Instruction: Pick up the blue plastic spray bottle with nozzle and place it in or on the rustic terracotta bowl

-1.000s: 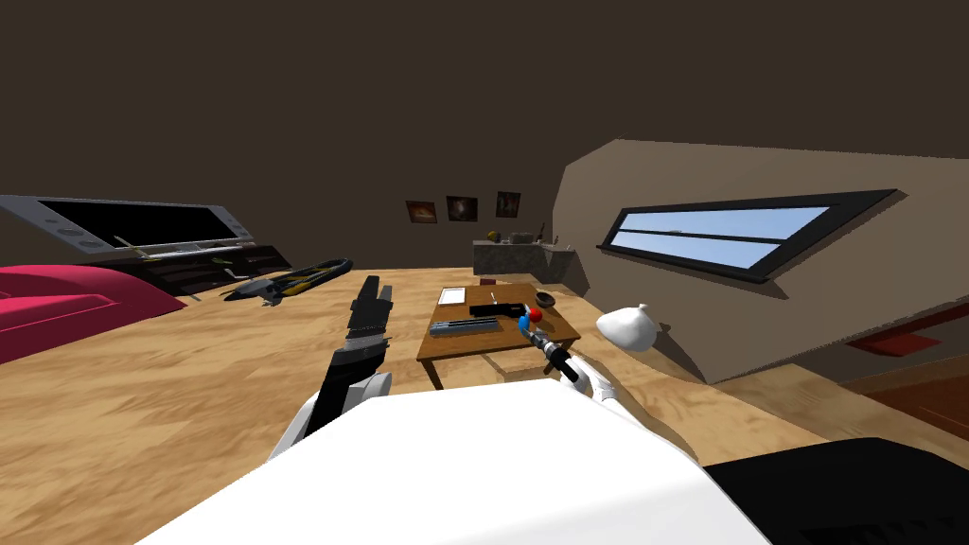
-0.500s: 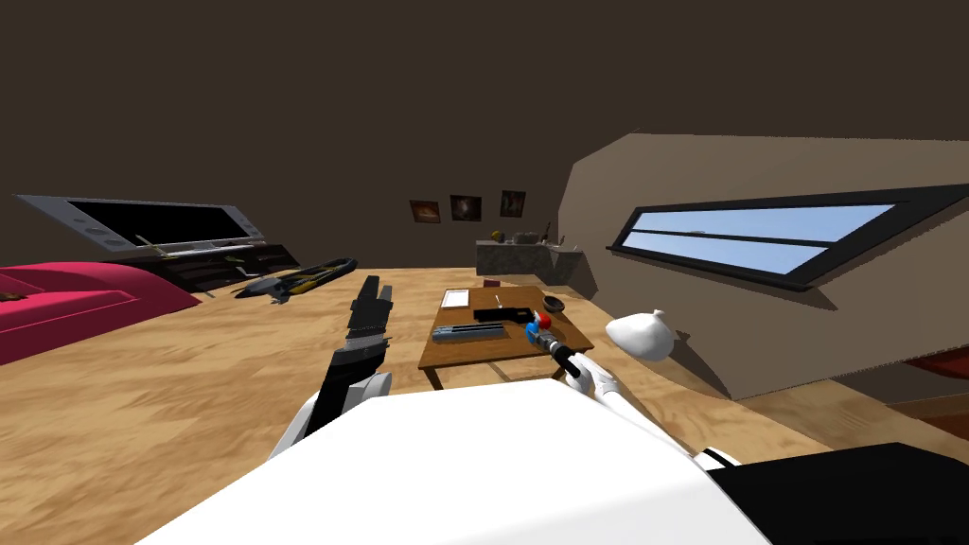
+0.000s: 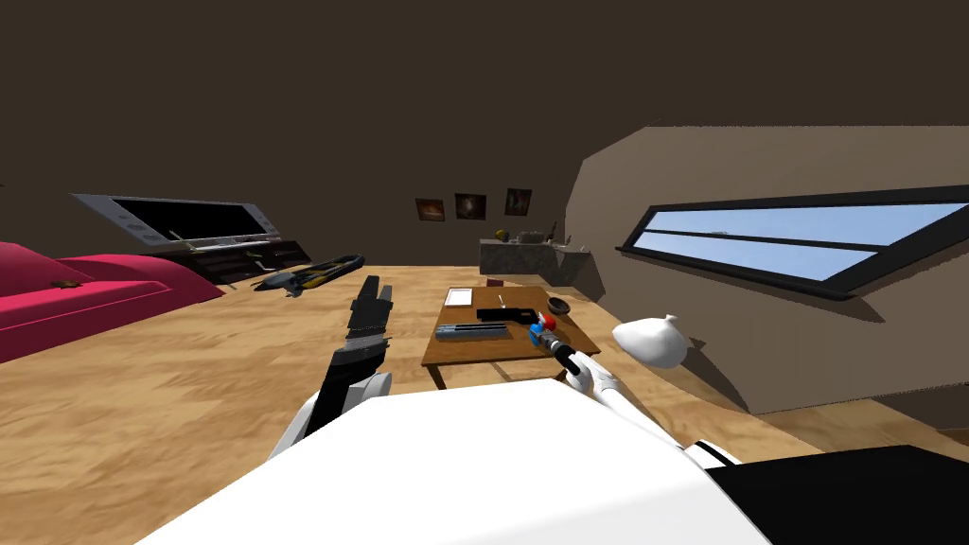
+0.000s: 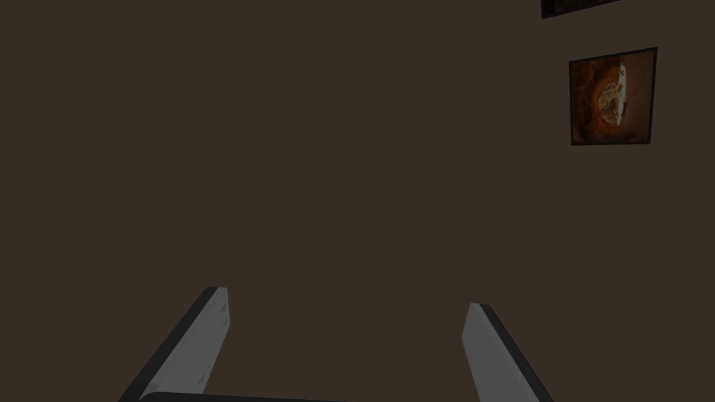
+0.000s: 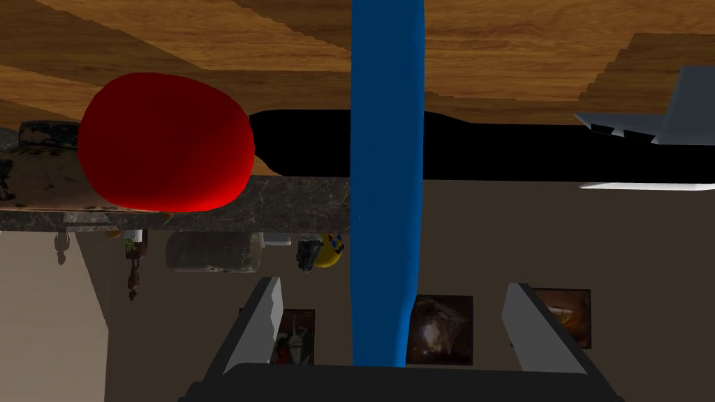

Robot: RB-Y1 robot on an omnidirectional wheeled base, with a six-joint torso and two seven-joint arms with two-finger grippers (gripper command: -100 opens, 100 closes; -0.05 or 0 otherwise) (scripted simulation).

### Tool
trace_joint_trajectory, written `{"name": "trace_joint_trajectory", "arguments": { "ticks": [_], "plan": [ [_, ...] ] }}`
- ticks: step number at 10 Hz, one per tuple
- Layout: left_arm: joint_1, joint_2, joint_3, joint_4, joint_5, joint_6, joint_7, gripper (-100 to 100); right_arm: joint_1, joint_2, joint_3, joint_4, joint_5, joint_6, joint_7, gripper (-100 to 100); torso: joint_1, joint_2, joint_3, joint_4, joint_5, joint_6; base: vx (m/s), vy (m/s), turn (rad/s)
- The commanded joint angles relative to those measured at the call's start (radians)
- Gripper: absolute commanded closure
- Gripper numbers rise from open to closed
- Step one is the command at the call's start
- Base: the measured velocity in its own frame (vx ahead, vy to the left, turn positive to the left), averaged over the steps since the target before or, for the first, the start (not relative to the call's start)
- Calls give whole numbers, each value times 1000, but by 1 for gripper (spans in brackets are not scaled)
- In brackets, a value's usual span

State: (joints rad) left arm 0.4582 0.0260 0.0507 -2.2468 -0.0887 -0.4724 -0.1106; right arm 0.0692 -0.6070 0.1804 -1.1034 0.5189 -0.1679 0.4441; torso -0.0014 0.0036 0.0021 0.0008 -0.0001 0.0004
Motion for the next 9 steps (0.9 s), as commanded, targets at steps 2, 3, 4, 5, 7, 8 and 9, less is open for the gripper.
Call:
{"name": "trace_joint_trajectory", "arguments": {
  "ticks": [2, 3, 4, 5, 7, 8, 9],
  "plan": [
    [0, 0, 0, 0, 0, 0, 0, 0, -30, 21, -27, 52, 1, 0, 14, -100, -1, 1, 0, 0, 0, 0, -62, -32, 157],
    [0, 0, 0, 0, 0, 0, 0, 0, -41, 29, -36, 71, 1, 0, 18, -100, -1, 1, 1, 0, 0, 0, -51, -20, 112],
    [0, 0, 0, 0, 0, 0, 0, 0, -51, 36, -46, 89, 1, 0, 22, -100, 0, 0, 0, 0, 0, 0, -46, -20, 149],
    [0, 0, 0, 0, 0, 0, 0, 0, -62, 43, -56, 108, 1, 0, 26, -100, 0, 0, 0, 0, 0, 0, -52, -22, 133],
    [0, 0, 0, 0, 0, 0, 0, 0, -84, 57, -75, 146, 1, 0, 34, -100, 0, 0, 0, 0, 0, 0, -52, -17, 131],
    [0, 0, 0, 0, 0, 0, 0, 0, -75, 51, -67, 129, 0, 2, 30, -100, 0, 0, 0, 0, 0, 0, -21, -9, 23],
    [0, 0, 0, 0, 0, 0, 0, 0, -76, 51, -68, 130, 0, 3, 30, 100, 0, -1, 0, 0, 0, 1, 0, 0, 0]
  ]
}}
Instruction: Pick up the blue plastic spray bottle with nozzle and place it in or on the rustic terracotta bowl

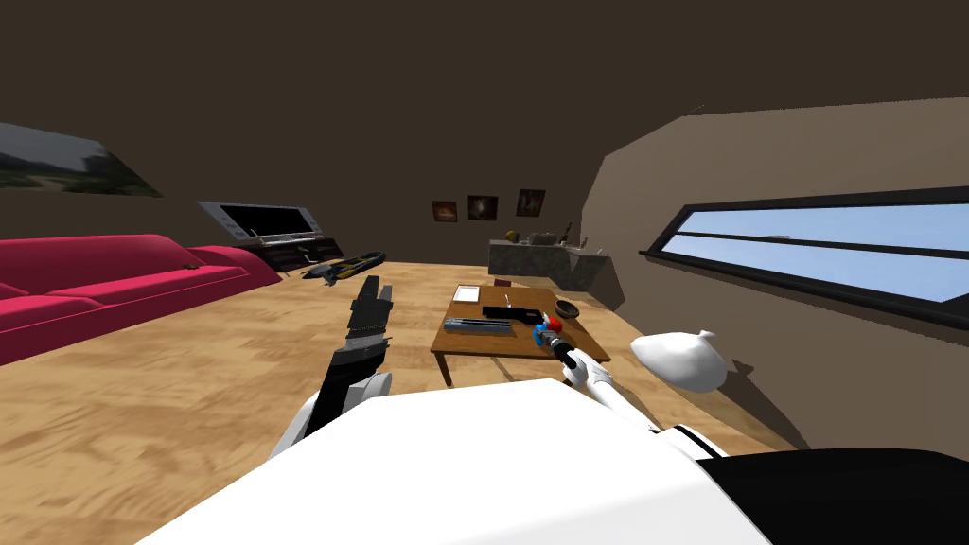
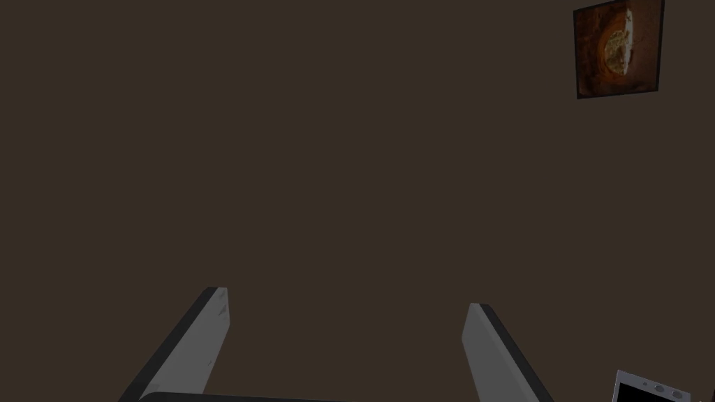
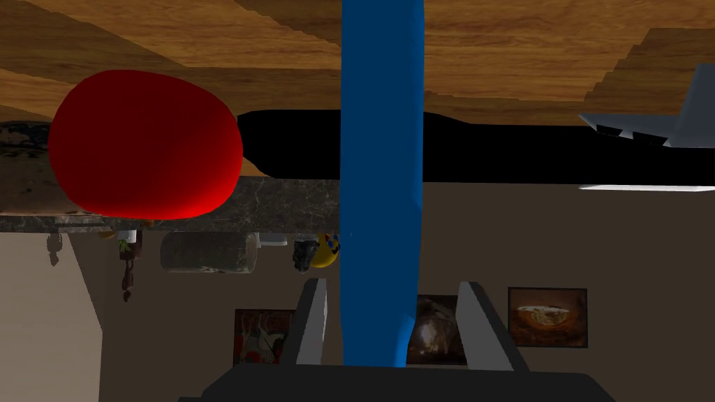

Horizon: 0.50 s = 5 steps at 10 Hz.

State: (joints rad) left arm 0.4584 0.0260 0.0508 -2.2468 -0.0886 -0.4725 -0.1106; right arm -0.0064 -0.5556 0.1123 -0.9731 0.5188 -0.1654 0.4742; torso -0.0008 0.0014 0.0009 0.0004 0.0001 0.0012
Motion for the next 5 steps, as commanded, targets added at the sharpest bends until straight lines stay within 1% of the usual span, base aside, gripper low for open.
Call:
{"name": "trace_joint_trajectory", "arguments": {
  "ticks": [1, 4, 5],
  "plan": [
    [0, 0, 0, 0, 0, 0, 0, 0, 0, 0, 0, 0, 0, 0, 0, 100, 0, 0, 0, 0, 0, 0, 0, 0, 0],
    [0, 0, 0, 0, 0, 0, 0, 0, 0, 0, -1, 0, 0, 1, 0, 100, 0, -1, -1, 0, 0, -1, 0, 0, 0],
    [0, 0, 0, 0, 0, 0, 0, 0, 0, 0, 0, 0, 0, 1, 0, 0, 0, -1, -1, 0, 0, 0, 0, 0, 0]
  ]
}}
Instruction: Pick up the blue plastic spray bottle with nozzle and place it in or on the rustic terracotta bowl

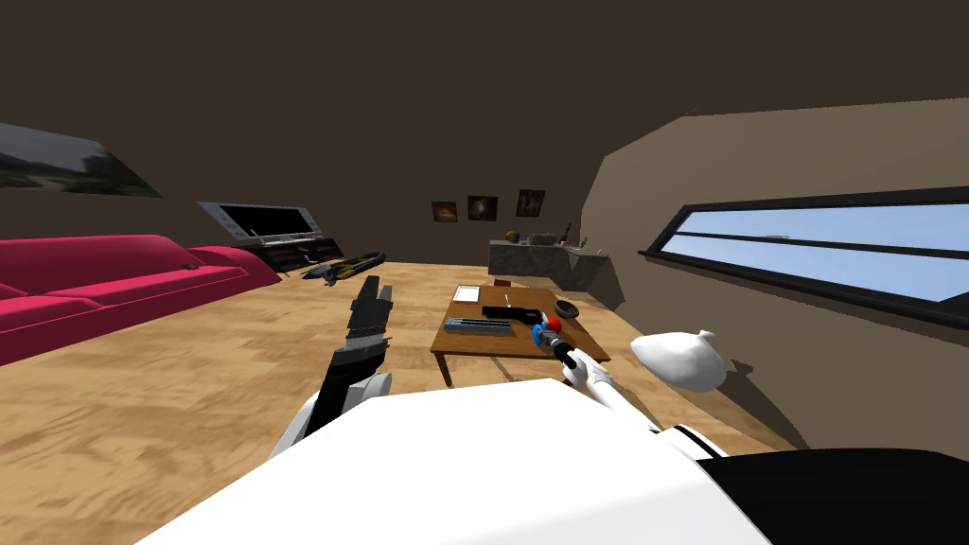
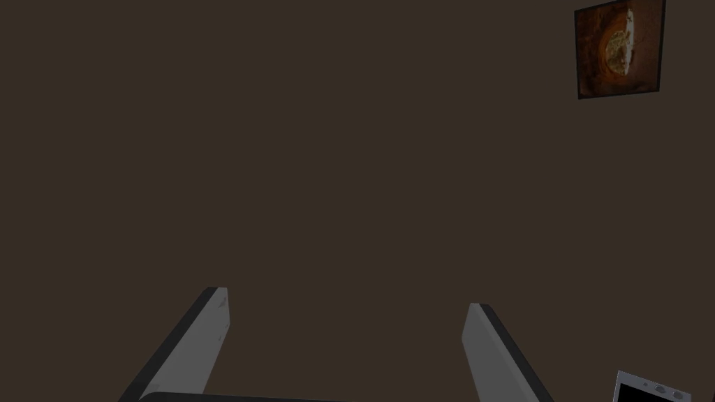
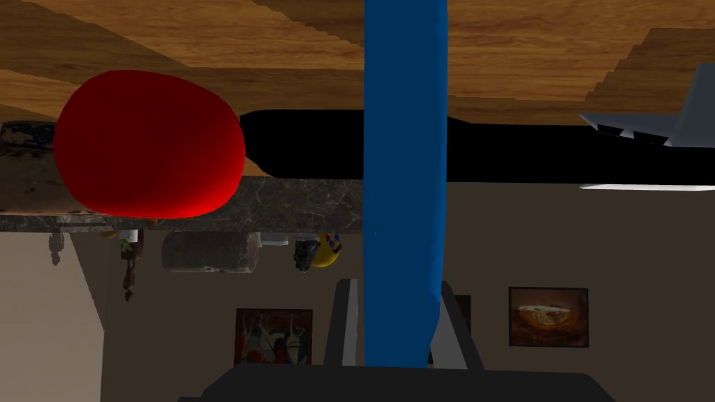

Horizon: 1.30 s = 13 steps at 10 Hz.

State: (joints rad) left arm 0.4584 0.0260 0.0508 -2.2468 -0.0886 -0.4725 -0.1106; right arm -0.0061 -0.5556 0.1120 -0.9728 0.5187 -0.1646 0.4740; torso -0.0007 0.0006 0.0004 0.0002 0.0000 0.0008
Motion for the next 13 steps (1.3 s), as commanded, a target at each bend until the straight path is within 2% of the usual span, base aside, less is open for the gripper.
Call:
{"name": "trace_joint_trajectory", "arguments": {
  "ticks": [1, 7, 8, 9, 10, 12, 13],
  "plan": [
    [0, 0, 0, 0, 0, 0, 0, 0, 24, -16, 22, -41, 1, -3, -8, 100, 0, 0, 0, 0, 0, 0, 62, 15, -256],
    [0, 0, 0, 0, 0, 0, 0, 0, 89, -59, 80, -154, 1, -3, -33, 100, 1, -2, -1, 0, 1, 0, 61, 25, -149],
    [0, 0, 0, 0, 0, 0, 0, 0, 83, -54, 76, -146, 1, 0, -30, 100, 1, -2, -1, 0, 1, 1, 20, 10, -33],
    [0, 0, 0, 0, 0, 0, 0, 0, 85, -54, 77, -148, 1, 0, -31, 0, 1, -2, -1, 0, 0, 0, 0, 0, 0],
    [0, 0, 0, 0, 0, 0, 0, 0, 55, -50, 74, -183, 6, 15, -37, 100, 0, -1, 0, 0, 0, 0, -55, -24, 44],
    [0, 0, 0, 0, 0, 0, 0, 0, 45, -49, 73, -195, 7, 21, -40, 100, -1, 3, 2, 2, 0, -1, -53, -47, 50],
    [0, 0, 0, 0, 0, 0, 0, 0, 21, -47, 71, -220, 9, 35, -48, 100, -2, 3, 2, 2, 0, -1, -68, -63, 79]
  ]
}}
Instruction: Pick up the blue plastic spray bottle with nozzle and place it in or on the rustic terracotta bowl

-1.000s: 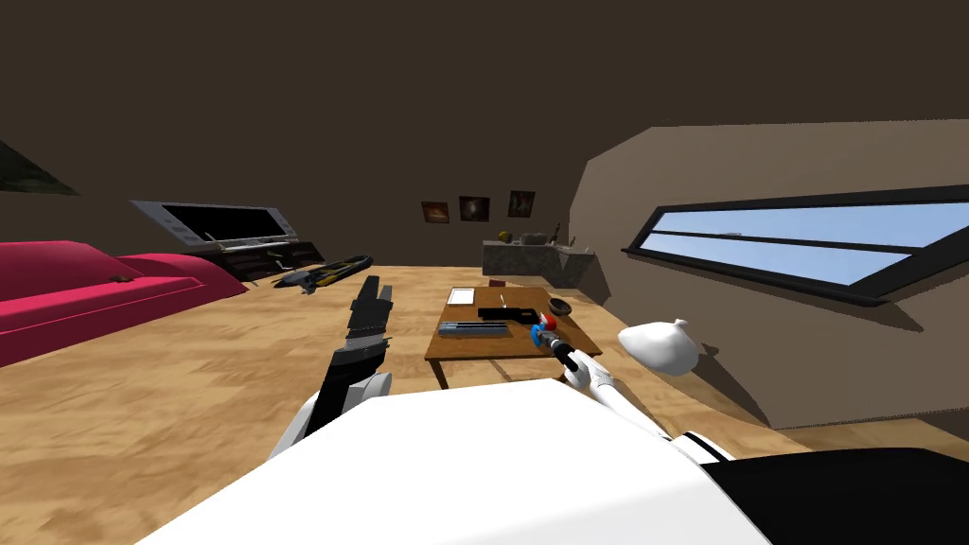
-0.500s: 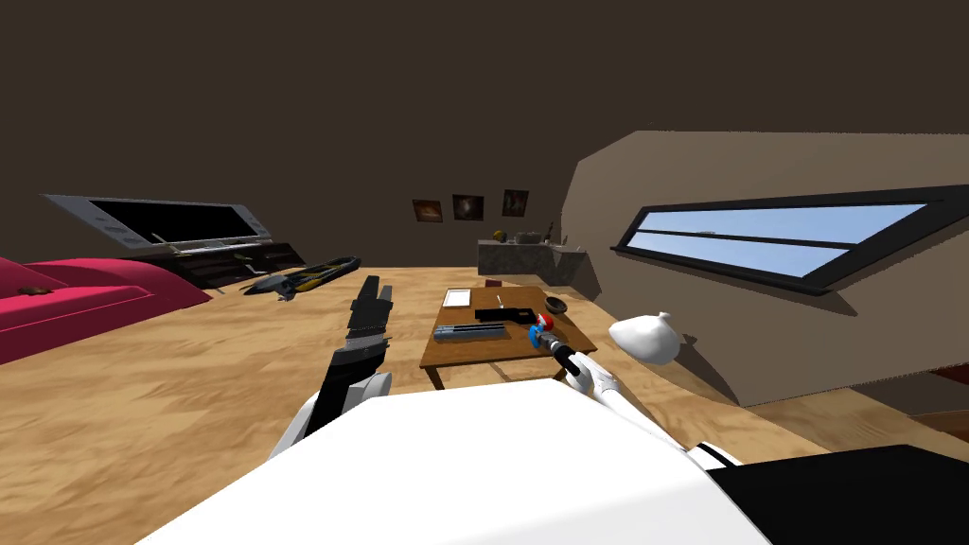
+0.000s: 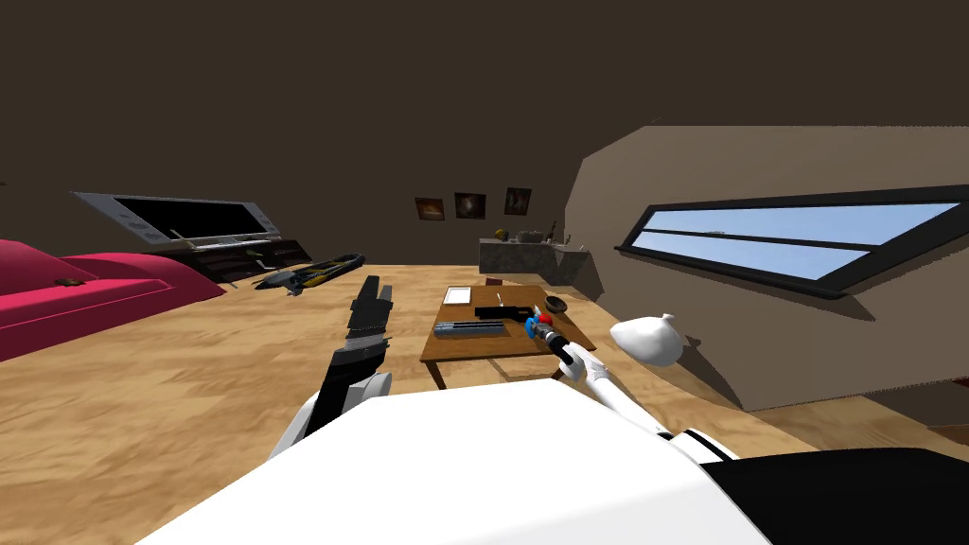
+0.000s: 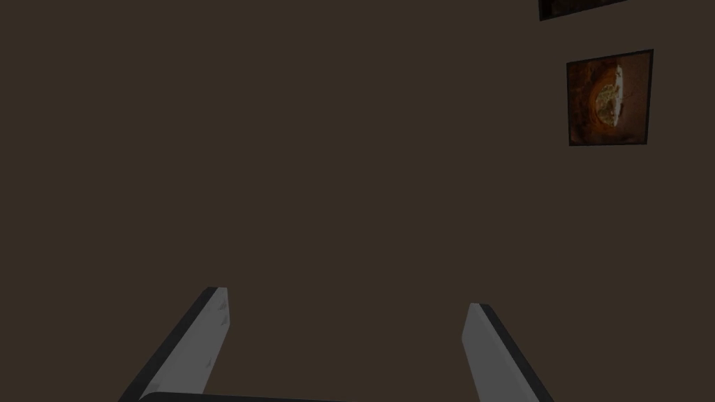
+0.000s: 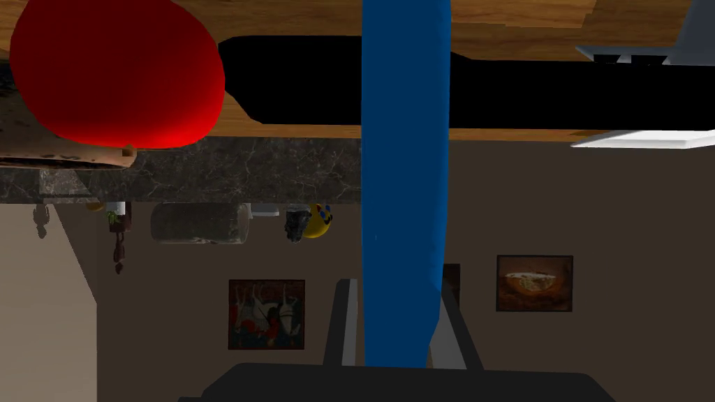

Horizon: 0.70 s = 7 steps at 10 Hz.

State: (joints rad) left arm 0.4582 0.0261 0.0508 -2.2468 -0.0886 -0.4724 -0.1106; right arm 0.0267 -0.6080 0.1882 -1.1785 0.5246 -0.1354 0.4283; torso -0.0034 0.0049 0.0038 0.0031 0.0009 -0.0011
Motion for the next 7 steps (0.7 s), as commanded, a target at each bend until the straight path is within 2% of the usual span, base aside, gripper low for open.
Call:
{"name": "trace_joint_trajectory", "arguments": {
  "ticks": [1, 5, 7],
  "plan": [
    [0, 0, 0, 0, 0, 0, 0, 0, -38, 8, -7, -37, 3, 23, -13, 100, 0, 0, 0, 0, 0, 0, -112, -94, 145],
    [0, 0, 0, 0, 0, 0, 0, 0, -93, 4, -9, -69, -4, 65, -48, 100, -2, 1, 1, 0, 0, 0, -67, -103, 113],
    [0, 0, 0, 0, 0, 0, 0, 0, -132, -11, -9, -79, -15, 100, -83, 100, -6, 1, 1, 1, -1, -1, -76, -191, 255]
  ]
}}
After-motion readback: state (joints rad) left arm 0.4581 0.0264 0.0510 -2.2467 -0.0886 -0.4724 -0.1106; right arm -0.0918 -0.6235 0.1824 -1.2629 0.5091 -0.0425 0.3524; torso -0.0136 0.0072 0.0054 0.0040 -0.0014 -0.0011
